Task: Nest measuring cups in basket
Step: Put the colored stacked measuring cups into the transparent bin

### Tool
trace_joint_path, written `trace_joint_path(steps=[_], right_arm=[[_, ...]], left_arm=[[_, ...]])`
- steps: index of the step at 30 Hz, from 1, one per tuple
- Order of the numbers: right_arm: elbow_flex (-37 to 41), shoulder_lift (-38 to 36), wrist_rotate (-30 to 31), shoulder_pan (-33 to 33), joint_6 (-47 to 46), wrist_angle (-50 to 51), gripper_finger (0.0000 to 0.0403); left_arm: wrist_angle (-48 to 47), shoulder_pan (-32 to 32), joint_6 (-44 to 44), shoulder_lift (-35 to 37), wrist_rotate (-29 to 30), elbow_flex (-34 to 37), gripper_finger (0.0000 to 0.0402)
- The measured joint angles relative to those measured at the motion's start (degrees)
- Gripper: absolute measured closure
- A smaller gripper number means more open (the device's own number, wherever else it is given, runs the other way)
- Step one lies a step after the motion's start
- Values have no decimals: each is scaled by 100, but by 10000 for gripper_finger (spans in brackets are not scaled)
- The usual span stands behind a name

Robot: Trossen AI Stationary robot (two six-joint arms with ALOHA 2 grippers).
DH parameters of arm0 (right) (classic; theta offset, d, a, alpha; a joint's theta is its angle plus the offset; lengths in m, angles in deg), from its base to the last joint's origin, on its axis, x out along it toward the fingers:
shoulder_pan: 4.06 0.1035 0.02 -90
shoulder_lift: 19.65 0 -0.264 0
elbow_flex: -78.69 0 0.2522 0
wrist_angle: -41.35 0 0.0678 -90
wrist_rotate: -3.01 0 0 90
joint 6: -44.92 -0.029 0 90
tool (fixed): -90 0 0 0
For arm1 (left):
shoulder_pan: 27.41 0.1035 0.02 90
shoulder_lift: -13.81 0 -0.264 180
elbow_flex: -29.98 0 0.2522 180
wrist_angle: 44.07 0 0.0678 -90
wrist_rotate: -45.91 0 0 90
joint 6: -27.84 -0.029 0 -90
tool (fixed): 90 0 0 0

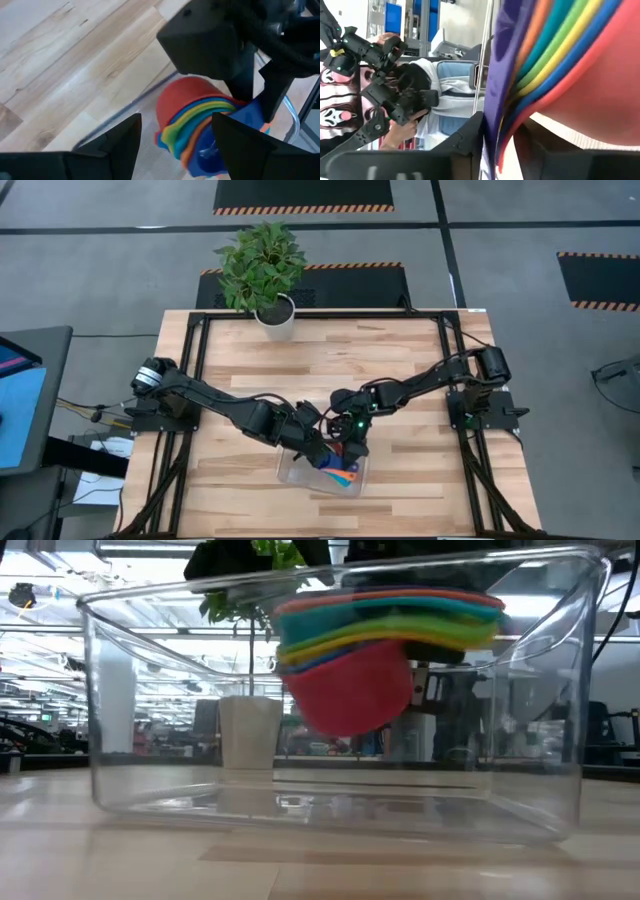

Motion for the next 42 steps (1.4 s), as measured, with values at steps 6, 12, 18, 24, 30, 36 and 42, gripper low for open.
trace_joint_path(steps=[6, 12, 18, 24, 30, 36, 42], right_arm=[[0, -1, 164, 11, 82, -3, 238], [-4, -11, 157, 10, 101, -24, 203], [-4, -13, 173, 3, 103, 2, 208], [-4, -12, 191, -16, 105, 28, 225], [-2, -7, 193, -81, 144, 37, 234], [-2, -7, 186, -83, 147, 46, 232], [-2, -6, 31, -131, 154, 116, 236]], left_arm=[[77, 2, -79, 0, 7, 0, 171], [81, 2, -80, 0, 17, 0, 171], [81, 2, -78, 0, 9, 0, 171], [106, 4, -78, 0, -131, 0, 171], [234, -24, -249, 0, -293, 0, 171], [234, -23, -263, 2, -280, 0, 171], [127, -7, -434, 2, -258, 0, 171]])
